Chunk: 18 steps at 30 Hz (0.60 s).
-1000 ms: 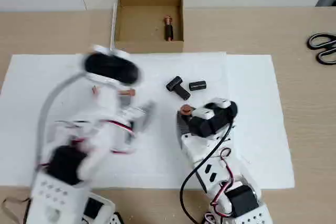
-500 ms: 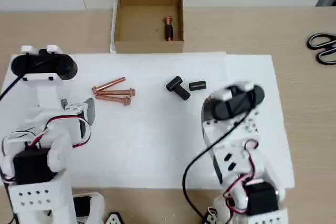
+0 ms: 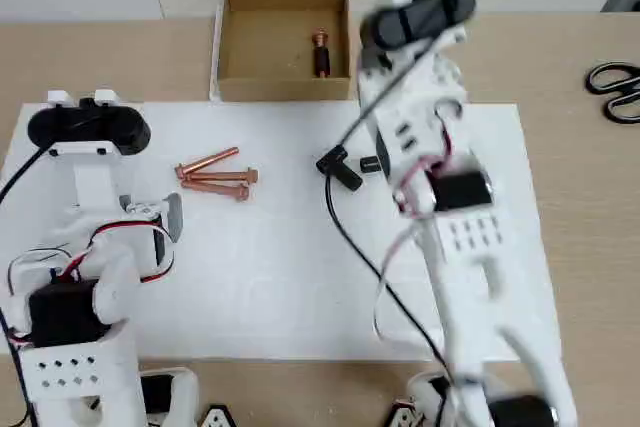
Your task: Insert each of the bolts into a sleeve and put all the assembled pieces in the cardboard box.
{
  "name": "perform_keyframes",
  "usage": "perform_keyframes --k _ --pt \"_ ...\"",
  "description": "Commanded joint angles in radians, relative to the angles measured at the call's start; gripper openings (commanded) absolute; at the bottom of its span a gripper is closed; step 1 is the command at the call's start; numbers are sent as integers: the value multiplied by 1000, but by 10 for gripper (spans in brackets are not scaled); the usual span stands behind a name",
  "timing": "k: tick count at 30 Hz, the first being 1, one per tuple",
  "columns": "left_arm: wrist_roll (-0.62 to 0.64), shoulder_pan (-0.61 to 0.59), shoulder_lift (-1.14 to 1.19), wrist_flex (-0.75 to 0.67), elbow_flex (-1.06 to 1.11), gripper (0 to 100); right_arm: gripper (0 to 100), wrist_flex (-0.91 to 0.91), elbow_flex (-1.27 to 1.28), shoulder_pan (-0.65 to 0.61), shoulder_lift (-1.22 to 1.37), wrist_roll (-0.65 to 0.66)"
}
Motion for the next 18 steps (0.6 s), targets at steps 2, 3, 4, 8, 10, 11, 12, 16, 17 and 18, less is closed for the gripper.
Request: perform_keyframes --k 2,3,4,8,10,11,12,16,17,18 --pt "0 -3 -11 5 2 186 4 -203 -196 -18 236 5" --pt "0 -3 -11 5 2 186 4 -251 -224 -25 286 6" --pt "0 -3 -11 5 2 186 4 -295 -253 -35 340 11" --pt "0 -3 -12 6 2 186 4 -407 -407 -53 553 11" --pt "0 -2 -12 18 1 185 4 -421 -494 -54 654 8" --pt "0 -2 -12 20 1 185 4 -423 -543 -54 705 6" --pt "0 -2 -12 20 1 185 4 -423 -588 -54 762 6" --pt "0 -2 -12 52 2 185 4 -426 -769 -58 972 9" --pt "0 -2 -12 61 2 185 4 -426 -816 -59 1021 11" --pt "0 -2 -12 71 2 185 4 -421 -865 -61 1067 11"
